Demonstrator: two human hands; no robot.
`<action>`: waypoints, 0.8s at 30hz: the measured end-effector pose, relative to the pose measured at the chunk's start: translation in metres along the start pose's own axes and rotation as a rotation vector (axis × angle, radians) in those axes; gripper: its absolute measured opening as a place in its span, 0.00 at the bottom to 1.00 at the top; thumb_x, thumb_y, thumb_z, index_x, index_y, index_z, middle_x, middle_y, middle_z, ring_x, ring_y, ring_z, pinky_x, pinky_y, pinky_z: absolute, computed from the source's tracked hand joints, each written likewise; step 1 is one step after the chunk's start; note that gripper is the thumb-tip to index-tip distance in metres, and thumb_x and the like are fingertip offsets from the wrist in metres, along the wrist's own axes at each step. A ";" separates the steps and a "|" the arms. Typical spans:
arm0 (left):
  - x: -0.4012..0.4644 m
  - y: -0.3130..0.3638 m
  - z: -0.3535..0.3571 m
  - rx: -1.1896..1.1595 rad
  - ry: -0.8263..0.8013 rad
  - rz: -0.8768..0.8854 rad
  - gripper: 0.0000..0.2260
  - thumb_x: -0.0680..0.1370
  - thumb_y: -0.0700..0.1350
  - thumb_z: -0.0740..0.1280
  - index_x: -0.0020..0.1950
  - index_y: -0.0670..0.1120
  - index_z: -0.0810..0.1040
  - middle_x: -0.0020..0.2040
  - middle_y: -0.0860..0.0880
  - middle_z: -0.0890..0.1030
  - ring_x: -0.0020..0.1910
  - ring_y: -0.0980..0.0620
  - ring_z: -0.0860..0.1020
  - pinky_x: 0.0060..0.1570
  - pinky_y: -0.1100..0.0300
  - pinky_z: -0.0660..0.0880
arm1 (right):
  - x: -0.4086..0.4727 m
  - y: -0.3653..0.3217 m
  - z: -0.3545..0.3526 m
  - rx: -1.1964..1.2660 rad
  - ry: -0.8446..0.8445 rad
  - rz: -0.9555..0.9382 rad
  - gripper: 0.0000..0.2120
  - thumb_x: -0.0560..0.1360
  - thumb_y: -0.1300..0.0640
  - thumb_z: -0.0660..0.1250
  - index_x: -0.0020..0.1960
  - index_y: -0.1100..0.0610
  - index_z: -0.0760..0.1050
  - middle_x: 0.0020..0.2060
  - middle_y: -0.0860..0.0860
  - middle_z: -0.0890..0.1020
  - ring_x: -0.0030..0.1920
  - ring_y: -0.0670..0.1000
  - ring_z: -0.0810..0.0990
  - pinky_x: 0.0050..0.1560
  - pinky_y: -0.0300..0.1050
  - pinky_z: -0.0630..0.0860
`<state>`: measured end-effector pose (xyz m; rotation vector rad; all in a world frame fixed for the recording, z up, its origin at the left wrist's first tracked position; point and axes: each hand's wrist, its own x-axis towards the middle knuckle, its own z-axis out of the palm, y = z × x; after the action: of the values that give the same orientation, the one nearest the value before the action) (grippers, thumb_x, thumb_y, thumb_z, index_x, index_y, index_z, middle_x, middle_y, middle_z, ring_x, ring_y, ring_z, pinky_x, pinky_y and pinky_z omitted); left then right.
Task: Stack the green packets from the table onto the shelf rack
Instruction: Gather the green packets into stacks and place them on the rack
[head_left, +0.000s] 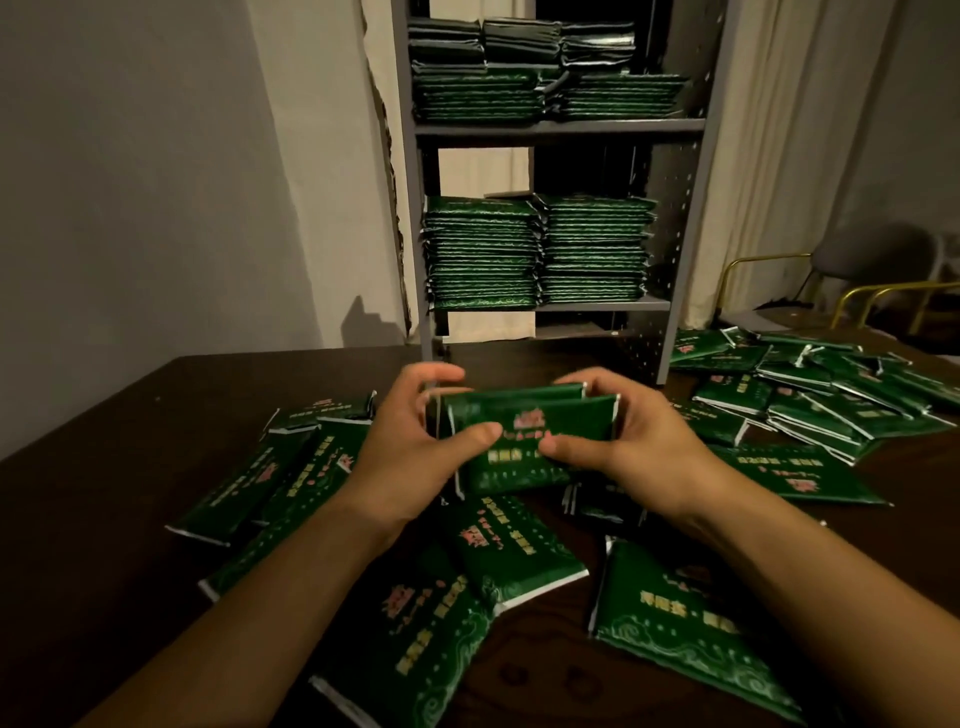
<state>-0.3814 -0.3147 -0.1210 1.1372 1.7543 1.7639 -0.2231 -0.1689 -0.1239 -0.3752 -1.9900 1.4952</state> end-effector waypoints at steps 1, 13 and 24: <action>0.000 -0.001 0.000 0.012 0.002 0.004 0.23 0.73 0.32 0.74 0.63 0.50 0.74 0.54 0.47 0.83 0.51 0.50 0.84 0.48 0.50 0.83 | -0.001 0.001 0.001 -0.024 -0.024 0.031 0.22 0.68 0.72 0.75 0.58 0.56 0.76 0.49 0.54 0.85 0.51 0.51 0.85 0.48 0.41 0.82; -0.006 0.000 0.010 0.060 -0.095 -0.024 0.25 0.75 0.26 0.64 0.61 0.53 0.72 0.52 0.46 0.81 0.41 0.53 0.85 0.42 0.49 0.84 | -0.001 0.002 0.017 -0.110 -0.023 0.105 0.30 0.77 0.72 0.64 0.71 0.47 0.61 0.57 0.48 0.80 0.57 0.49 0.82 0.56 0.47 0.81; 0.001 0.037 -0.004 0.112 -0.009 0.006 0.18 0.75 0.37 0.73 0.61 0.53 0.78 0.53 0.53 0.86 0.55 0.52 0.83 0.62 0.43 0.77 | -0.003 -0.050 -0.001 0.085 0.014 0.108 0.19 0.77 0.72 0.65 0.62 0.53 0.76 0.53 0.51 0.86 0.54 0.52 0.85 0.50 0.46 0.82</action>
<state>-0.3755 -0.3216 -0.0852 1.1948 1.8666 1.6792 -0.2135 -0.1852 -0.0777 -0.4624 -1.9147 1.6343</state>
